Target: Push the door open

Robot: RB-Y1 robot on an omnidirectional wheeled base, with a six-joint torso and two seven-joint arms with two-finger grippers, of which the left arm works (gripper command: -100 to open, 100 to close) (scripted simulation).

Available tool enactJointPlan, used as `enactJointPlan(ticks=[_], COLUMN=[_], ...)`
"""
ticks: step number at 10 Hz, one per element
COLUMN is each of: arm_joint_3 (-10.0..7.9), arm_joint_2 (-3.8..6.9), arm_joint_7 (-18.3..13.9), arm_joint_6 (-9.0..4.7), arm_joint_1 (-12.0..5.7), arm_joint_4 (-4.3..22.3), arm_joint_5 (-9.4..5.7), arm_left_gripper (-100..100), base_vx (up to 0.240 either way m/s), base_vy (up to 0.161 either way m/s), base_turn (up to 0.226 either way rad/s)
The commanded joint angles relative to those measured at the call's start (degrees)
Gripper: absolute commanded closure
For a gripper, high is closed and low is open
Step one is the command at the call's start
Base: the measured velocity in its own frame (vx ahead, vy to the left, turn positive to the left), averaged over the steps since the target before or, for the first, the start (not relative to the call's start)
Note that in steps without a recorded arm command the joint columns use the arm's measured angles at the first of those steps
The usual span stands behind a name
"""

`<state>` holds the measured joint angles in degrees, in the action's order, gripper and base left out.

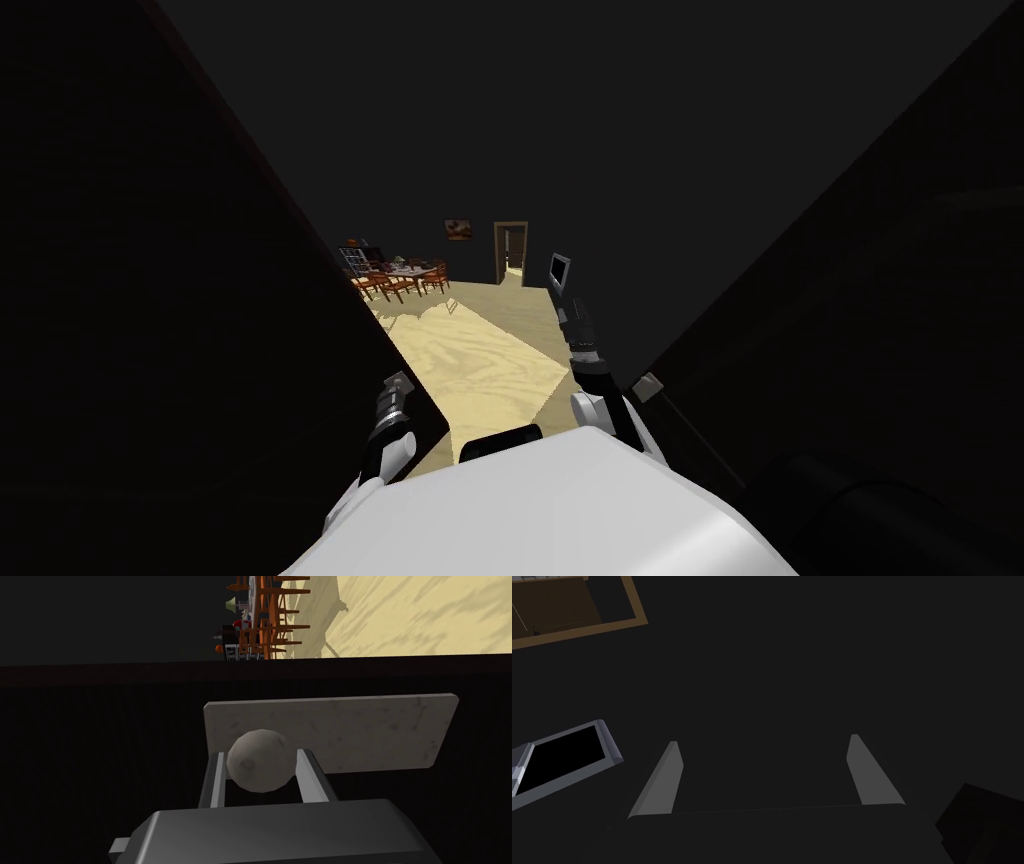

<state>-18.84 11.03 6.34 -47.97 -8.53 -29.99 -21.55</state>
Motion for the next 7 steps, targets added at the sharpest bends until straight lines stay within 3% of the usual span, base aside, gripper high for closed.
enactJointPlan(ticks=[1, 4, 6, 7], arm_joint_3=[-1.11, -2.7, -2.77, -3.79], arm_joint_2=[0.69, 1.05, 0.81, 1.15], arm_joint_7=[0.29, 0.99, 1.31, 1.67], arm_joint_6=[-0.74, -0.89, -0.11, -0.53], arm_joint_1=[-0.47, -0.33, 0.17, 0.18], arm_joint_4=[1.1, 1.38, 0.23, 0.56], arm_joint_5=[-0.77, -1.93, -1.97, -2.75], arm_left_gripper=[100, 100, 100, 100], base_vx=[0.229, 0.216, 0.082, 0.167], base_vy=[0.02, 0.009, 0.008, 0.01], base_turn=[0.034, 0.053, 0.021, 0.04])
